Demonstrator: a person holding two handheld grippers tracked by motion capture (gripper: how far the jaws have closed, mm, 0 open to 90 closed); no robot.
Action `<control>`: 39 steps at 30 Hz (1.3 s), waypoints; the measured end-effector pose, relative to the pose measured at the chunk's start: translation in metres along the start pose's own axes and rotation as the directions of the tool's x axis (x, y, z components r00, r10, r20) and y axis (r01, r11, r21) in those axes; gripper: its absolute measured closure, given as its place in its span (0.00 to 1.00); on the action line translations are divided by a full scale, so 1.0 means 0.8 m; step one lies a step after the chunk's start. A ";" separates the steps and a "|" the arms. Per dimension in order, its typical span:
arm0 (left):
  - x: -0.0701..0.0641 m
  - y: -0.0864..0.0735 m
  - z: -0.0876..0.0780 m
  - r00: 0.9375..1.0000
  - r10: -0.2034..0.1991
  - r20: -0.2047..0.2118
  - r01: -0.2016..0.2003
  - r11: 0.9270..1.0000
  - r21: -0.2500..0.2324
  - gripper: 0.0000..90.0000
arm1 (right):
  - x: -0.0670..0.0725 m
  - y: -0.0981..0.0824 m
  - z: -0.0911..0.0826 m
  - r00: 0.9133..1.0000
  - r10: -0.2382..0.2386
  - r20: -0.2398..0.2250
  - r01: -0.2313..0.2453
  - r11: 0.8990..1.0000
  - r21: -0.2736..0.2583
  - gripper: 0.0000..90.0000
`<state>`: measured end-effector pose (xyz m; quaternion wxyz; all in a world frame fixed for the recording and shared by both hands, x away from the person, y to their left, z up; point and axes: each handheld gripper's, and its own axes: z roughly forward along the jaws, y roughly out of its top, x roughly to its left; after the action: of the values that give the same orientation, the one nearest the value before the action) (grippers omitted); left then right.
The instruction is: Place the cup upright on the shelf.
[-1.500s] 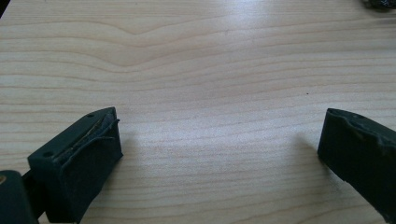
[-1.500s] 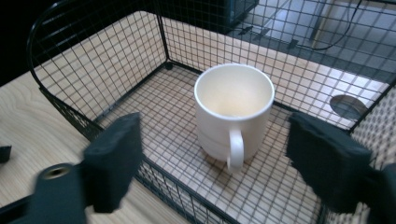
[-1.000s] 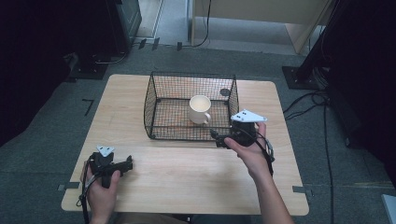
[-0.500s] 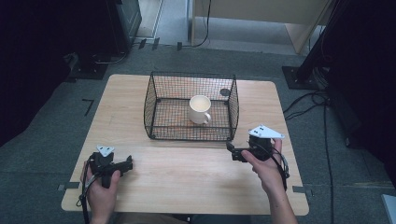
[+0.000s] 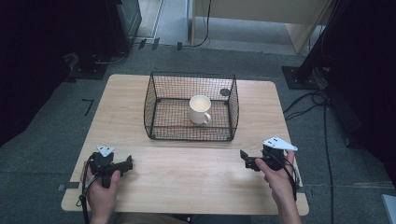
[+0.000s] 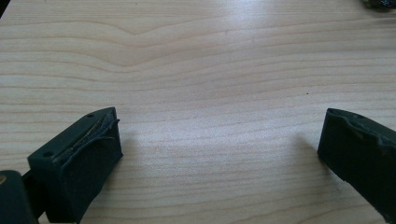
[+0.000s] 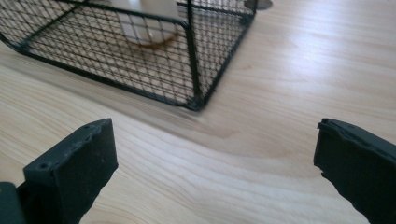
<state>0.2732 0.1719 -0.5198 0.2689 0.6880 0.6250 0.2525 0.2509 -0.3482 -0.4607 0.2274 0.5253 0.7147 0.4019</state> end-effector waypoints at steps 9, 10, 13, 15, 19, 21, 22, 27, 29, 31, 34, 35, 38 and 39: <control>0.000 0.000 0.000 1.000 0.001 0.000 -0.001 1.000 0.000 0.00 | -0.025 -0.035 -0.003 0.998 0.045 0.045 -0.046 0.998 0.030 0.00; 0.000 0.000 0.000 1.000 0.000 0.000 0.000 1.000 0.000 0.00 | -0.028 -0.038 -0.003 0.997 0.048 0.053 -0.049 0.998 0.033 0.00; 0.000 0.000 0.000 1.000 0.001 0.000 -0.001 1.000 0.000 0.00 | -0.035 -0.048 -0.006 0.996 0.055 0.067 -0.058 0.997 0.043 0.00; 0.000 0.000 0.000 1.000 0.000 0.000 0.000 1.000 0.000 0.00 | -0.040 -0.055 -0.007 0.995 0.061 0.082 -0.065 0.997 0.052 0.00; 0.000 0.000 0.000 1.000 0.001 0.000 -0.001 1.000 0.000 0.00 | -0.048 -0.068 -0.008 0.992 0.064 0.111 -0.072 0.995 0.064 0.00; 0.000 0.000 0.000 1.000 0.000 0.000 0.000 1.000 0.000 0.00 | -0.050 -0.072 -0.008 0.990 0.066 0.121 -0.074 0.995 0.068 0.00; 0.000 0.000 0.000 1.000 0.000 0.000 0.000 1.000 0.000 0.00 | -0.052 -0.075 -0.008 0.989 0.066 0.132 -0.076 0.994 0.076 0.00; 0.000 0.000 0.000 1.000 0.001 0.000 -0.001 1.000 0.000 0.00 | -0.061 -0.089 -0.011 0.984 0.075 0.161 -0.090 0.992 0.090 0.00; 0.000 0.000 0.000 1.000 0.001 0.001 -0.001 1.000 0.001 0.00 | -0.063 -0.097 -0.010 0.981 0.073 0.180 -0.093 0.990 0.106 0.00; 0.000 0.000 0.000 1.000 0.000 0.001 0.000 1.000 0.001 0.00 | -0.062 -0.100 -0.008 0.981 0.068 0.180 -0.092 0.987 0.128 0.00; 0.000 0.000 0.000 1.000 0.000 0.001 0.000 1.000 0.000 0.00 | -0.060 -0.101 -0.009 0.980 0.058 0.191 -0.084 0.988 0.129 0.00; 0.000 0.000 0.000 1.000 0.000 0.001 0.000 1.000 0.000 0.00 | -0.059 -0.101 -0.008 0.979 0.058 0.193 -0.087 0.986 0.144 0.00; 0.000 0.000 0.000 1.000 0.000 0.001 0.000 1.000 0.000 0.00 | -0.056 -0.102 -0.009 0.980 0.049 0.191 -0.078 0.986 0.147 0.00; 0.000 0.000 0.000 1.000 0.001 0.001 -0.001 1.000 0.000 0.00 | -0.056 -0.102 -0.009 0.981 0.048 0.190 -0.077 0.986 0.147 0.00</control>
<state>0.2732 0.1720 -0.5198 0.2688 0.6883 0.6247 0.2522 0.2141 -0.4028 -0.5274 0.2392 0.5987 0.7023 0.3018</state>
